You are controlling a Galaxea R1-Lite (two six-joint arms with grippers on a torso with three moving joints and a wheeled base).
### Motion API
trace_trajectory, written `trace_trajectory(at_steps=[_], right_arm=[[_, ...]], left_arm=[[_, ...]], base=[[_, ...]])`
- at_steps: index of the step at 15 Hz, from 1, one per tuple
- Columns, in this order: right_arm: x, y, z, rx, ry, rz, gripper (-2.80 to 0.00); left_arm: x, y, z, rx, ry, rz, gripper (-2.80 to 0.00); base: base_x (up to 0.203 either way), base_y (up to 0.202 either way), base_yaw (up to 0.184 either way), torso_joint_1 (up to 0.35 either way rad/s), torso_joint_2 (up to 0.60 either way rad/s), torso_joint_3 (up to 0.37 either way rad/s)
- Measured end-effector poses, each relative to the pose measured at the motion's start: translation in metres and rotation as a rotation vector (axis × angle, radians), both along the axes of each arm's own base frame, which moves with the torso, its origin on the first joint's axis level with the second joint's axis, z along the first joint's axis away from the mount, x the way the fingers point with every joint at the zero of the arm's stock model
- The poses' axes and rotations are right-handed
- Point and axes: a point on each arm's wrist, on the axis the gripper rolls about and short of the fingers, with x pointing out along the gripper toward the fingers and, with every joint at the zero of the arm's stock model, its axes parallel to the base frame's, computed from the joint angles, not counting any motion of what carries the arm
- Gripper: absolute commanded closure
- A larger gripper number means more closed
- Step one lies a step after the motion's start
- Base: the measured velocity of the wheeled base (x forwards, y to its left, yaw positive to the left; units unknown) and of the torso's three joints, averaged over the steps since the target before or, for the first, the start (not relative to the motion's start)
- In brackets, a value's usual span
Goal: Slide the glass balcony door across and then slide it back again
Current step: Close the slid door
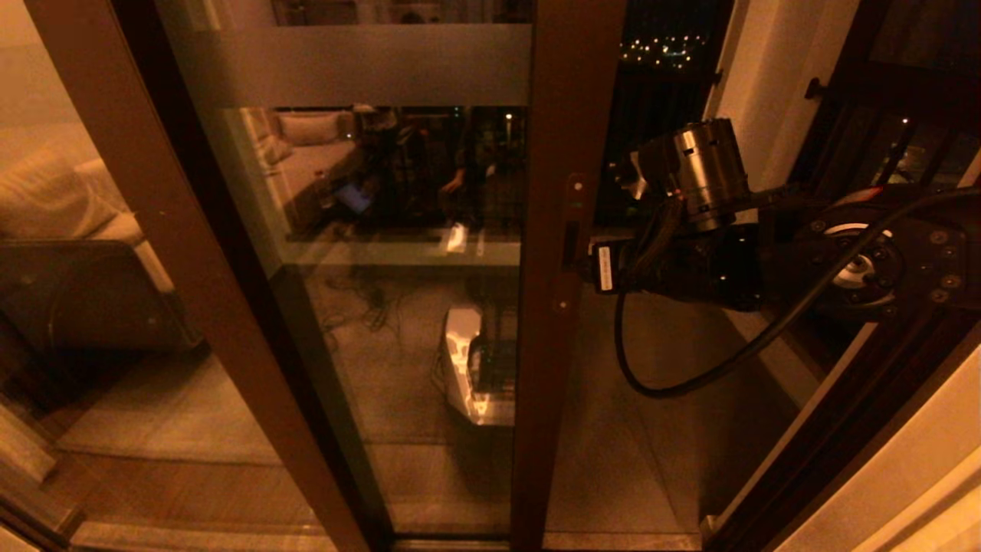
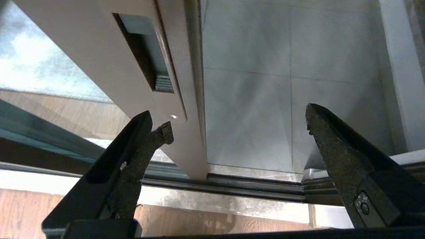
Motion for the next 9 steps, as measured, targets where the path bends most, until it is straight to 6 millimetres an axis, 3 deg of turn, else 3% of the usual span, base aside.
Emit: trace_trajectory(at_steps=[9], right_arm=[[0.018,0.005,-0.006,0.0,-0.001,-0.015,-2.8]], left_arm=[[0.0,0.0,0.0,0.0,0.0,0.0,0.0]], base=[[0.0,0.0,0.0,0.0,0.0,0.0]])
